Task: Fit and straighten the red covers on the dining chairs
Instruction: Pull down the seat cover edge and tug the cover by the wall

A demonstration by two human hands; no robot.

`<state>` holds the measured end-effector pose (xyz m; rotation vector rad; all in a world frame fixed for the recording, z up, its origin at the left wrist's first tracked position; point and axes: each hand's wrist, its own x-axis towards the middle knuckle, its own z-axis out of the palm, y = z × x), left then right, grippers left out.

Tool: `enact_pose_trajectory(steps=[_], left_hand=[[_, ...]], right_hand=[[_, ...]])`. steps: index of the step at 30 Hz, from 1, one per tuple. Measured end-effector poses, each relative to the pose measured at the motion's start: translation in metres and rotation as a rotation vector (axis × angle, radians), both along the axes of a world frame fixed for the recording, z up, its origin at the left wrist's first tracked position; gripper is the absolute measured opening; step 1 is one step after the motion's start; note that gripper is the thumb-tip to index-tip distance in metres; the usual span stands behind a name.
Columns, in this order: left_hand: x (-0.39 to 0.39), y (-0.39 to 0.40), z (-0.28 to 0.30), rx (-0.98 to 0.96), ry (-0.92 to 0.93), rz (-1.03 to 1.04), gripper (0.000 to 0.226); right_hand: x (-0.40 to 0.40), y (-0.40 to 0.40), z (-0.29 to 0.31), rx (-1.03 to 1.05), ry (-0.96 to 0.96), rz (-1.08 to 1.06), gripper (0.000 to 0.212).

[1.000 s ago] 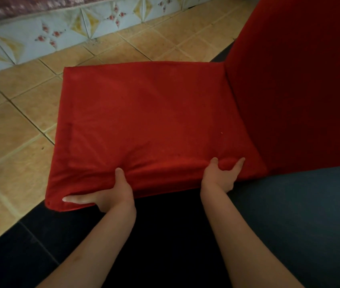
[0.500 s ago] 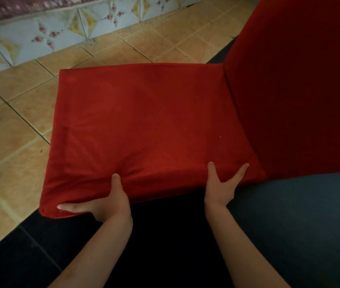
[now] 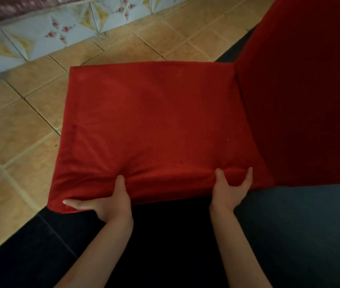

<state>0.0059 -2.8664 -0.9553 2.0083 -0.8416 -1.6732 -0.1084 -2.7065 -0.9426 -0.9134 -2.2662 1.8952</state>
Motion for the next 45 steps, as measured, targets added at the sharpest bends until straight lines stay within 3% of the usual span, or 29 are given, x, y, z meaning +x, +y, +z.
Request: enact_pose_trajectory(steps=[12,25,37,45], left_hand=[[0.082,-0.043,0.084,0.108,-0.127,-0.083,0.094],[0.136,-0.049,0.219,0.097,-0.385,-0.116,0.123],[0.178,-0.050,0.266,0.142,-0.535,-0.219,0.124],[0.163,-0.043,0.297,0.202,-0.586,-0.251,0.119]], right_hand=[[0.087,-0.025,0.093,0.029,-0.186,-0.020,0.090],[0.148,-0.036,0.211,0.209,-0.410,-0.054,0.089],[0.205,-0.030,0.255,0.265,-0.564,-0.133,0.090],[0.182,-0.025,0.284,0.322,-0.663,-0.103,0.093]])
